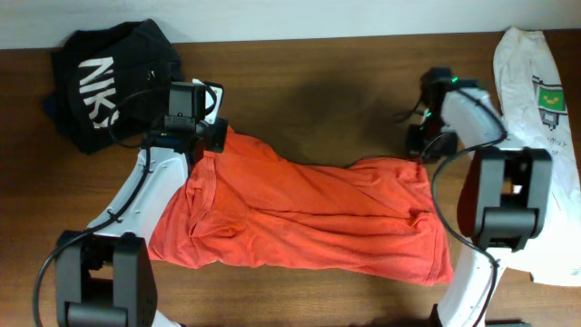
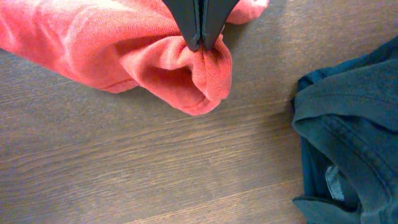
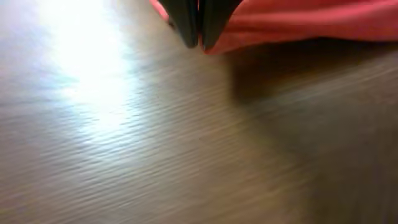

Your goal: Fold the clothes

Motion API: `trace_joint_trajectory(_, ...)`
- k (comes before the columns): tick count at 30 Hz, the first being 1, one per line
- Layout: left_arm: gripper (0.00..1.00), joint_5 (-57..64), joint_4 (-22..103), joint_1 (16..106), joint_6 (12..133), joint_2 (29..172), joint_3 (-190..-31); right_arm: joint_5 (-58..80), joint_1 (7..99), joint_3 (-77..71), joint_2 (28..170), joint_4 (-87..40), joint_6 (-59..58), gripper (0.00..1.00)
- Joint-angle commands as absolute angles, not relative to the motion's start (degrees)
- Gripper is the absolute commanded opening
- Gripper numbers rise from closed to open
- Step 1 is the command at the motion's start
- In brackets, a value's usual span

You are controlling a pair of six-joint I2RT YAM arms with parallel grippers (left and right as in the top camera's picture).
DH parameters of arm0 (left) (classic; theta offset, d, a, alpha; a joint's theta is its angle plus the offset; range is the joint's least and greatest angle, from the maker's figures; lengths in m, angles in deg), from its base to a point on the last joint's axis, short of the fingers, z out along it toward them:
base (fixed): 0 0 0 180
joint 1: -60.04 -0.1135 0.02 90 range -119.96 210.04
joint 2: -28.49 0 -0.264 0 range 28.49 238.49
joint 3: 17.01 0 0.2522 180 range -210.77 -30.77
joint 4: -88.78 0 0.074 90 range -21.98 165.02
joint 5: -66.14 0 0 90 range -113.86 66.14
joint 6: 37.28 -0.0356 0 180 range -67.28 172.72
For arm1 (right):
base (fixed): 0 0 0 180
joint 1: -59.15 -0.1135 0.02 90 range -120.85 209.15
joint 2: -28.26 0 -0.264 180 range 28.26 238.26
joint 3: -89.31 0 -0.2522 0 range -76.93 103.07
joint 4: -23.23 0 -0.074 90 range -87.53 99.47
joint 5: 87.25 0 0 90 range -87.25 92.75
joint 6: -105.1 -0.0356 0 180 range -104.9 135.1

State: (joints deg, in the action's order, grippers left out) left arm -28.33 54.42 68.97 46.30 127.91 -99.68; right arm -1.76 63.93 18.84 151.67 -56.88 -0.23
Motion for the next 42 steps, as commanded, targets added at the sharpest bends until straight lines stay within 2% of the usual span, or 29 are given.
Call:
trace_joint_trajectory(1, 0.01, -29.7, 54.5, 68.6, 46.7, 123.1, -100.4, -3.7, 67.1, 26.7, 151.7, -61.8, -2.0, 0.04)
trace_joint_trajectory(6, 0.00, -29.7, 52.0, 66.6, 46.9, 120.6, -100.4, -3.7, 68.6, 31.6, 151.3, -68.4, -3.6, 0.04)
trace_joint_trajectory(8, 0.01, -29.7, 49.8, 65.1, 50.3, 119.1, -100.4, -3.6, 70.0, 33.8, 150.9, -72.4, -5.0, 0.04)
trace_joint_trajectory(12, 0.00, -28.8, 44.1, 62.9, 52.2, 118.8, -100.4, 1.1, 72.4, 35.6, 150.8, -77.9, -4.7, 0.04)
trace_joint_trajectory(19, 0.01, -23.7, 35.5, 62.9, 52.2, 118.8, -100.4, 1.2, 71.6, 35.6, 150.8, -84.5, -4.6, 0.04)
trace_joint_trajectory(21, 0.00, -17.7, 30.6, 62.9, 52.1, 118.8, -100.4, 1.3, 71.0, 35.6, 150.8, -87.9, -3.3, 0.04)
trace_joint_trajectory(25, 0.00, -16.1, 22.5, 62.7, 52.1, 118.8, -100.4, 5.3, 68.5, 32.5, 147.8, -87.9, -0.1, 0.04)
trace_joint_trajectory(28, 0.01, -16.8, 16.6, 62.0, 52.9, 118.8, -100.1, 4.4, 66.9, 22.1, 137.9, -83.3, -0.2, 0.04)
trace_joint_trajectory(30, 0.00, -25.5, 10.9, 60.5, 57.9, 118.8, -100.1, 4.5, 67.6, 13.3, 131.4, -77.1, -0.2, 0.04)
trace_joint_trajectory(32, 0.00, -28.2, 8.1, 58.2, 59.6, 118.8, -100.0, 4.5, 70.0, 6.9, 129.0, -72.5, -0.1, 0.04)
trace_joint_trajectory(42, 0.01, -28.2, 14.6, 56.0, 59.5, 118.9, -89.6, 6.0, 77.6, 3.5, 130.1, -67.2, -0.4, 0.04)
